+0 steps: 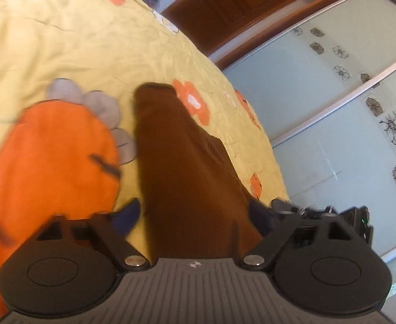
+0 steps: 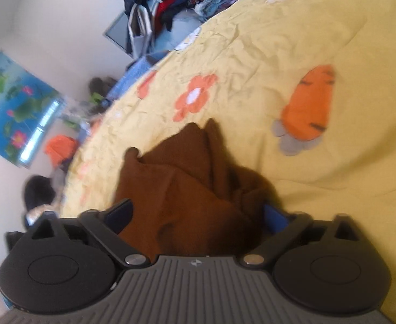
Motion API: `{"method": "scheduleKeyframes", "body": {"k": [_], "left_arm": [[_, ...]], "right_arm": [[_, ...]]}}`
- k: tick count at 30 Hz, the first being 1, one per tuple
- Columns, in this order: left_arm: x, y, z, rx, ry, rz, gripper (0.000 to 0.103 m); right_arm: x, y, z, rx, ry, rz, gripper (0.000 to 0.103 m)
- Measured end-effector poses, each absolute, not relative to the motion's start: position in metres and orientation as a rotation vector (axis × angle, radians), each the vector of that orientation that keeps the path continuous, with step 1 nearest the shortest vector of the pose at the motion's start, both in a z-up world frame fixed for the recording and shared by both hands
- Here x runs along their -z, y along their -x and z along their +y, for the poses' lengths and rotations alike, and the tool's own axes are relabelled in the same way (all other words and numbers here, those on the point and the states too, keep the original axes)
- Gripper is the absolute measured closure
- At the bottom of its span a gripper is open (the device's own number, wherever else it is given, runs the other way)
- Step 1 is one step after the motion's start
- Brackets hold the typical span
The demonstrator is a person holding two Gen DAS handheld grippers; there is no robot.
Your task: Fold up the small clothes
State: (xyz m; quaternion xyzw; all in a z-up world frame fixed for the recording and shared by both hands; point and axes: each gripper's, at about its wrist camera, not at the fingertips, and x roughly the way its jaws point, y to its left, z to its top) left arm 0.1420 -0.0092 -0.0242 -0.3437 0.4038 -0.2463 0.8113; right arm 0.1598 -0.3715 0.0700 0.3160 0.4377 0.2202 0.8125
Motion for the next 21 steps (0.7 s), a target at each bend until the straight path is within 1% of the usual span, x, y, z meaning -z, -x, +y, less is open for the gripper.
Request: {"method": "scheduleKeyframes", "body": {"k": [1, 2, 3, 5, 8, 12, 13, 14, 15, 17, 18, 19, 20, 21], "left_arm": [[0.028, -0.150, -0.014, 0.488, 0.722, 0.908, 0.078], [0.028, -0.153, -0.015, 0.475, 0.728, 0.911, 0.079], [0.024, -0.152, -0.015, 0.466, 0.710, 0.909, 0.080], [0.010, -0.141, -0.018, 0.442, 0.589, 0.873, 0.083], [-0.017, -0.120, -0.007, 0.429, 0.477, 0.785, 0.084], [-0.053, -0.114, 0.029, 0.358, 0.390, 0.667, 0.083], [-0.057, -0.117, 0.037, 0.346, 0.373, 0.665, 0.079], [-0.058, -0.120, 0.044, 0.328, 0.343, 0.674, 0.077], [-0.057, -0.123, 0.049, 0.304, 0.323, 0.693, 0.075], [-0.049, -0.121, 0.064, 0.247, 0.353, 0.783, 0.068], [-0.045, -0.114, 0.073, 0.254, 0.396, 0.804, 0.064], [-0.040, -0.105, 0.080, 0.285, 0.443, 0.809, 0.052], [-0.034, -0.094, 0.086, 0.321, 0.501, 0.815, 0.038], [-0.027, -0.082, 0.092, 0.350, 0.568, 0.824, 0.034]], "right_arm": [[-0.067, -0.160, -0.369, -0.470, -0.676, 0.936, 0.029], [-0.065, -0.162, -0.366, -0.463, -0.667, 0.953, 0.053], [-0.063, -0.165, -0.365, -0.451, -0.651, 0.973, 0.062], [-0.067, -0.163, -0.362, -0.444, -0.638, 0.960, 0.063], [-0.081, -0.157, -0.346, -0.510, -0.613, 0.910, 0.065], [-0.096, -0.167, -0.309, -0.629, -0.597, 0.873, 0.066], [-0.096, -0.173, -0.299, -0.648, -0.597, 0.870, 0.066], [-0.095, -0.179, -0.289, -0.653, -0.598, 0.872, 0.064], [-0.092, -0.186, -0.280, -0.640, -0.598, 0.886, 0.060], [-0.084, -0.195, -0.270, -0.544, -0.599, 0.946, 0.035], [-0.082, -0.195, -0.269, -0.520, -0.615, 0.963, 0.033], [-0.083, -0.190, -0.271, -0.533, -0.631, 0.961, 0.032], [-0.086, -0.183, -0.274, -0.558, -0.639, 0.955, 0.027], [-0.089, -0.173, -0.279, -0.575, -0.640, 0.951, 0.023]]}}
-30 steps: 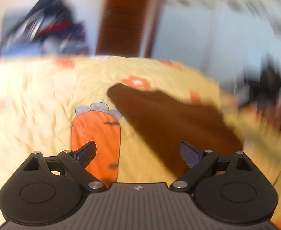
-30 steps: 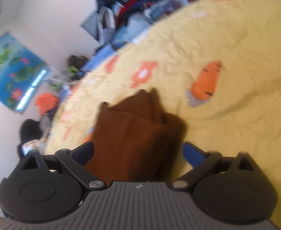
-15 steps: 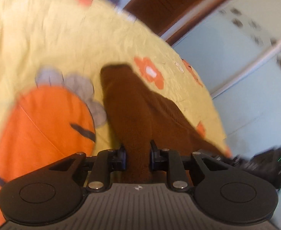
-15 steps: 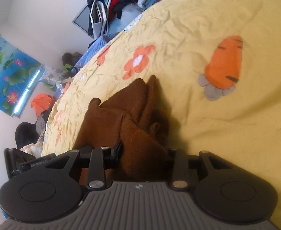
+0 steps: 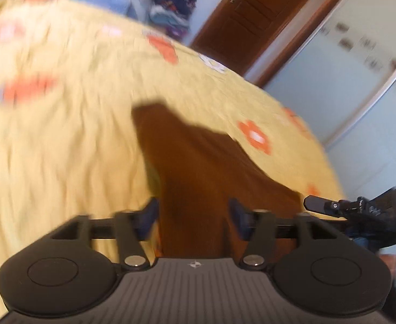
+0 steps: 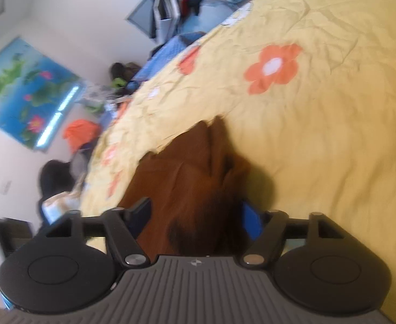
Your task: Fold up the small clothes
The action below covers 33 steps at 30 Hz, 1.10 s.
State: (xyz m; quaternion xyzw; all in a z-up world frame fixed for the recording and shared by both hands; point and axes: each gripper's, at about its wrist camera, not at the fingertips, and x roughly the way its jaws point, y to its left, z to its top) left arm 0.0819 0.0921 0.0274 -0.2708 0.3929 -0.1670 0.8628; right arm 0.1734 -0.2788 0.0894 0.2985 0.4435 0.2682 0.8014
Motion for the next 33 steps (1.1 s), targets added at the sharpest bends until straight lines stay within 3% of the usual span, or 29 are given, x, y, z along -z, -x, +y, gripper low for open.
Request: {"method": "scheduleKeyframes", "body": {"k": [2, 6, 7, 8, 10, 12, 15, 17, 18, 19, 20, 24, 25, 26, 27, 28, 29, 33], "left_arm": [[-0.015, -0.063, 0.100, 0.423, 0.680, 0.856, 0.033], [0.006, -0.047, 0.086, 0.428, 0.685, 0.879, 0.035], [0.006, -0.048, 0.080, 0.404, 0.630, 0.888, 0.052], [0.004, -0.050, 0.075, 0.386, 0.584, 0.910, 0.069], [-0.002, -0.051, 0.073, 0.385, 0.513, 0.949, 0.077], [-0.005, -0.045, 0.074, 0.411, 0.437, 0.949, 0.077], [-0.008, -0.028, 0.075, 0.391, 0.349, 0.890, 0.062], [-0.019, -0.013, 0.074, 0.331, 0.330, 0.837, 0.031], [-0.025, -0.004, 0.073, 0.309, 0.318, 0.791, 0.026], [-0.029, 0.003, 0.073, 0.298, 0.308, 0.743, 0.023], [-0.034, 0.009, 0.071, 0.286, 0.293, 0.696, 0.023], [-0.039, 0.007, 0.060, 0.248, 0.237, 0.693, 0.023], [-0.040, 0.005, 0.058, 0.241, 0.226, 0.700, 0.023], [-0.042, 0.004, 0.058, 0.222, 0.211, 0.703, 0.023], [-0.043, 0.004, 0.058, 0.205, 0.195, 0.706, 0.023], [-0.044, 0.005, 0.060, 0.189, 0.182, 0.709, 0.023], [-0.045, 0.006, 0.061, 0.180, 0.176, 0.708, 0.023], [-0.048, 0.015, 0.071, 0.182, 0.160, 0.681, 0.023]], "right_arm": [[-0.091, -0.150, -0.288, -0.603, -0.649, 0.959, 0.009], [-0.086, -0.112, -0.278, -0.661, -0.602, 1.029, 0.009], [-0.084, -0.106, -0.273, -0.671, -0.580, 1.043, 0.015], [-0.081, -0.100, -0.267, -0.677, -0.545, 1.056, 0.036], [-0.075, -0.093, -0.256, -0.655, -0.426, 1.077, 0.076], [-0.074, -0.089, -0.265, -0.659, -0.438, 1.077, 0.078], [-0.067, -0.086, -0.281, -0.661, -0.516, 1.069, 0.079], [-0.072, -0.089, -0.282, -0.658, -0.568, 1.085, 0.052], [-0.081, -0.091, -0.282, -0.637, -0.560, 1.070, 0.045], [-0.092, -0.094, -0.284, -0.608, -0.546, 1.019, 0.035], [-0.102, -0.100, -0.286, -0.586, -0.545, 0.959, 0.032], [-0.118, -0.146, -0.280, -0.535, -0.558, 0.898, 0.032], [-0.116, -0.158, -0.273, -0.513, -0.529, 0.917, 0.034], [-0.113, -0.168, -0.266, -0.500, -0.504, 0.934, 0.045], [-0.108, -0.178, -0.259, -0.519, -0.487, 0.950, 0.059], [-0.103, -0.184, -0.253, -0.540, -0.459, 0.976, 0.085], [-0.100, -0.187, -0.250, -0.527, -0.403, 0.978, 0.091], [-0.081, -0.198, -0.275, -0.473, -0.462, 0.983, 0.091]]}}
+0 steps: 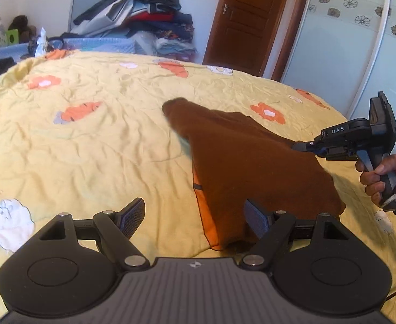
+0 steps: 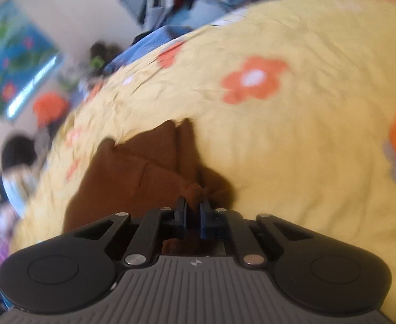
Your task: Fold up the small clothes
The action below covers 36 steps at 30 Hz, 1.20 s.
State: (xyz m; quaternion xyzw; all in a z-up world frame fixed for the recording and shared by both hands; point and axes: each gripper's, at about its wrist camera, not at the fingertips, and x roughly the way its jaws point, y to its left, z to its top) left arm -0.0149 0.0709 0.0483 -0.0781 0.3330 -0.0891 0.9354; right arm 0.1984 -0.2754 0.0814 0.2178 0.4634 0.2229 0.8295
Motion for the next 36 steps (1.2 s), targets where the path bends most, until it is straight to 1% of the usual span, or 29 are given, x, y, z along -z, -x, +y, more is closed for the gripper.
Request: {"method": "scheduleKeyframes", "body": {"k": [1, 2, 3, 5, 7, 8, 9, 11, 13, 16, 18, 20, 21, 23, 27, 30, 31, 32, 34, 35, 36], "left_arm": [[-0.051, 0.016, 0.070, 0.191, 0.153, 0.655, 0.023], [-0.054, 0.017, 0.067, 0.207, 0.144, 0.627, 0.023], [-0.057, 0.017, 0.062, 0.230, 0.130, 0.600, 0.023], [-0.059, 0.014, 0.044, 0.283, 0.080, 0.564, 0.023], [-0.056, 0.007, 0.021, 0.340, 0.008, 0.551, 0.023], [-0.052, 0.002, 0.009, 0.369, -0.024, 0.549, 0.023], [-0.046, -0.003, 0.001, 0.389, -0.043, 0.558, 0.023], [-0.032, -0.016, -0.013, 0.387, -0.075, 0.589, 0.023], [-0.019, -0.026, -0.020, 0.357, -0.094, 0.613, 0.023], [-0.013, -0.026, -0.024, 0.352, -0.117, 0.614, 0.023], [-0.011, -0.025, -0.026, 0.343, -0.126, 0.623, 0.023], [-0.009, -0.027, -0.025, 0.342, -0.127, 0.625, 0.023], [-0.009, -0.028, -0.024, 0.344, -0.118, 0.628, 0.023], [-0.012, -0.030, -0.024, 0.348, -0.095, 0.638, 0.023], [-0.011, -0.028, -0.018, 0.354, -0.074, 0.637, 0.023], [-0.009, -0.027, -0.020, 0.353, -0.075, 0.630, 0.023], [-0.009, -0.027, -0.020, 0.352, -0.077, 0.630, 0.022], [-0.008, -0.028, -0.020, 0.350, -0.077, 0.632, 0.022], [-0.009, -0.030, -0.021, 0.350, -0.081, 0.638, 0.022], [-0.010, -0.031, -0.022, 0.350, -0.083, 0.640, 0.022], [-0.012, -0.030, -0.024, 0.347, -0.090, 0.642, 0.022]], "right_arm": [[-0.081, -0.195, -0.276, -0.496, -0.483, 0.984, 0.088], [-0.085, -0.191, -0.273, -0.518, -0.477, 0.978, 0.079], [-0.092, -0.188, -0.269, -0.512, -0.458, 0.969, 0.077], [-0.113, -0.186, -0.266, -0.461, -0.453, 0.921, 0.055], [-0.134, -0.187, -0.254, -0.495, -0.467, 0.819, 0.053], [-0.141, -0.192, -0.241, -0.546, -0.476, 0.816, 0.049], [-0.145, -0.199, -0.225, -0.606, -0.489, 0.840, 0.046], [-0.144, -0.214, -0.182, -0.741, -0.487, 0.901, 0.026], [-0.134, -0.230, -0.135, -0.844, -0.447, 0.973, 0.018], [-0.104, -0.257, -0.080, -0.877, -0.425, 1.122, 0.018], [-0.079, -0.275, -0.055, -0.797, -0.336, 1.160, 0.018], [-0.069, -0.286, -0.059, -0.813, -0.377, 1.052, 0.015], [-0.065, -0.292, -0.062, -0.797, -0.417, 1.032, 0.015], [-0.063, -0.296, -0.064, -0.767, -0.452, 1.019, 0.015], [-0.080, -0.276, -0.066, -0.709, -0.368, 1.039, 0.015], [-0.100, -0.242, -0.101, -0.747, -0.423, 1.003, 0.007], [-0.107, -0.230, -0.113, -0.775, -0.447, 0.986, 0.001], [-0.106, -0.222, -0.122, -0.791, -0.458, 0.987, 0.000], [-0.098, -0.216, -0.135, -0.762, -0.446, 1.030, 0.000], [-0.084, -0.218, -0.141, -0.715, -0.434, 1.060, 0.003], [-0.073, -0.218, -0.149, -0.730, -0.445, 1.016, 0.006]]}}
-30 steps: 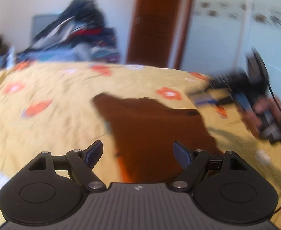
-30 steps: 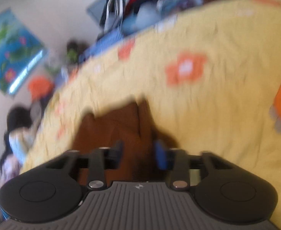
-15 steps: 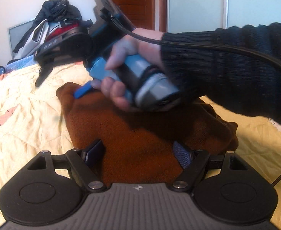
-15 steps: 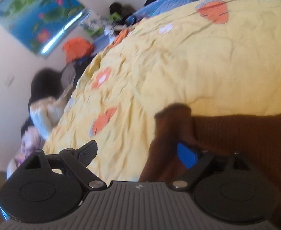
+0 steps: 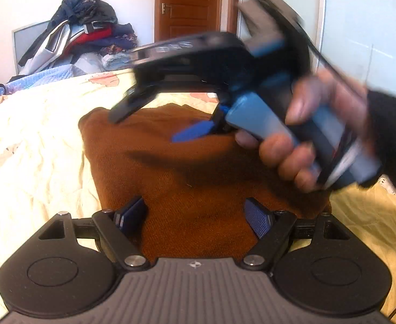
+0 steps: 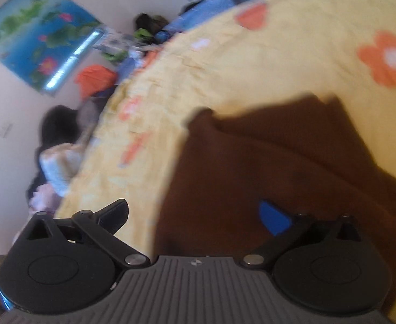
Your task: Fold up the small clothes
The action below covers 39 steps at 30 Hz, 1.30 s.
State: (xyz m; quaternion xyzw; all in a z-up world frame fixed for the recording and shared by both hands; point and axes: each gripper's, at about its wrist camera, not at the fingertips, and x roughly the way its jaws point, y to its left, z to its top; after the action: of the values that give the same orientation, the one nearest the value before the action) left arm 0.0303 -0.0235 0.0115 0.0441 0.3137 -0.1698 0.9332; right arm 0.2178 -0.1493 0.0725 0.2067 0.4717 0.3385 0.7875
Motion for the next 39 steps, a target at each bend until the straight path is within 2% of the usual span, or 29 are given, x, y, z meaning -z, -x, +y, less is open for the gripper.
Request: {"method": "scheduleKeyframes", "body": {"k": [1, 5, 9, 14, 18, 19, 20, 21, 22, 23, 25, 27, 29, 30, 31, 32, 33, 34, 35, 39], "left_arm": [[-0.012, -0.030, -0.025, 0.344, -0.097, 0.644, 0.022], [-0.027, -0.027, -0.021, 0.324, -0.068, 0.656, 0.022], [-0.051, -0.016, 0.035, 0.304, 0.239, 0.631, 0.021], [-0.016, -0.034, 0.091, 0.330, 0.629, 0.808, 0.022], [0.007, -0.046, 0.075, 0.433, 0.694, 0.902, 0.024], [0.008, -0.046, 0.070, 0.436, 0.677, 0.894, 0.029], [0.008, -0.048, 0.067, 0.430, 0.654, 0.902, 0.052], [0.008, -0.052, 0.065, 0.405, 0.629, 0.933, 0.067], [0.007, -0.054, 0.066, 0.397, 0.628, 0.956, 0.074], [0.003, -0.054, 0.070, 0.405, 0.628, 0.960, 0.081], [-0.009, -0.045, 0.071, 0.395, 0.548, 0.948, 0.083], [-0.012, -0.039, 0.071, 0.389, 0.447, 0.936, 0.083], [-0.009, -0.035, 0.067, 0.370, 0.363, 0.920, 0.075], [-0.010, -0.031, 0.065, 0.366, 0.352, 0.905, 0.074], [-0.015, -0.027, 0.063, 0.357, 0.339, 0.895, 0.072], [-0.021, -0.020, 0.061, 0.347, 0.322, 0.877, 0.062], [-0.028, -0.010, 0.060, 0.331, 0.295, 0.840, 0.055], [-0.034, -0.001, 0.058, 0.317, 0.266, 0.799, 0.040], [-0.037, 0.008, 0.058, 0.301, 0.229, 0.747, 0.029], [-0.050, 0.018, 0.051, 0.269, 0.143, 0.677, 0.026]], "right_arm": [[-0.069, -0.215, -0.155, -0.747, -0.456, 0.967, 0.007], [-0.083, -0.212, -0.148, -0.655, -0.414, 1.010, 0.008], [-0.117, -0.182, -0.179, -0.642, -0.476, 0.925, 0.000], [-0.120, -0.141, -0.254, -0.503, -0.458, 0.875, 0.000], [-0.082, -0.125, -0.271, -0.451, -0.440, 1.029, 0.001], [-0.082, -0.116, -0.269, -0.479, -0.422, 0.987, 0.002], [-0.080, -0.112, -0.264, -0.528, -0.427, 1.014, 0.012], [-0.081, -0.106, -0.259, -0.575, -0.438, 1.022, 0.022], [-0.079, -0.105, -0.252, -0.618, -0.434, 1.061, 0.062], [-0.079, -0.102, -0.243, -0.616, -0.382, 1.079, 0.067], [-0.087, -0.091, -0.236, -0.635, -0.302, 1.046, 0.069], [-0.096, -0.082, -0.235, -0.654, -0.285, 1.030, 0.070], [-0.091, -0.079, -0.231, -0.629, -0.223, 1.029, 0.071], [-0.089, -0.078, -0.232, -0.638, -0.217, 0.992, 0.067], [-0.088, -0.080, -0.233, -0.652, -0.233, 0.991, 0.060], [-0.090, -0.083, -0.236, -0.653, -0.257, 1.012, 0.047], [-0.094, -0.088, -0.242, -0.630, -0.286, 1.028, 0.039], [-0.102, -0.092, -0.247, -0.601, -0.310, 1.002, 0.025], [-0.110, -0.094, -0.255, -0.580, -0.323, 0.948, 0.023], [-0.125, -0.133, -0.266, -0.537, -0.398, 0.893, 0.025]]}}
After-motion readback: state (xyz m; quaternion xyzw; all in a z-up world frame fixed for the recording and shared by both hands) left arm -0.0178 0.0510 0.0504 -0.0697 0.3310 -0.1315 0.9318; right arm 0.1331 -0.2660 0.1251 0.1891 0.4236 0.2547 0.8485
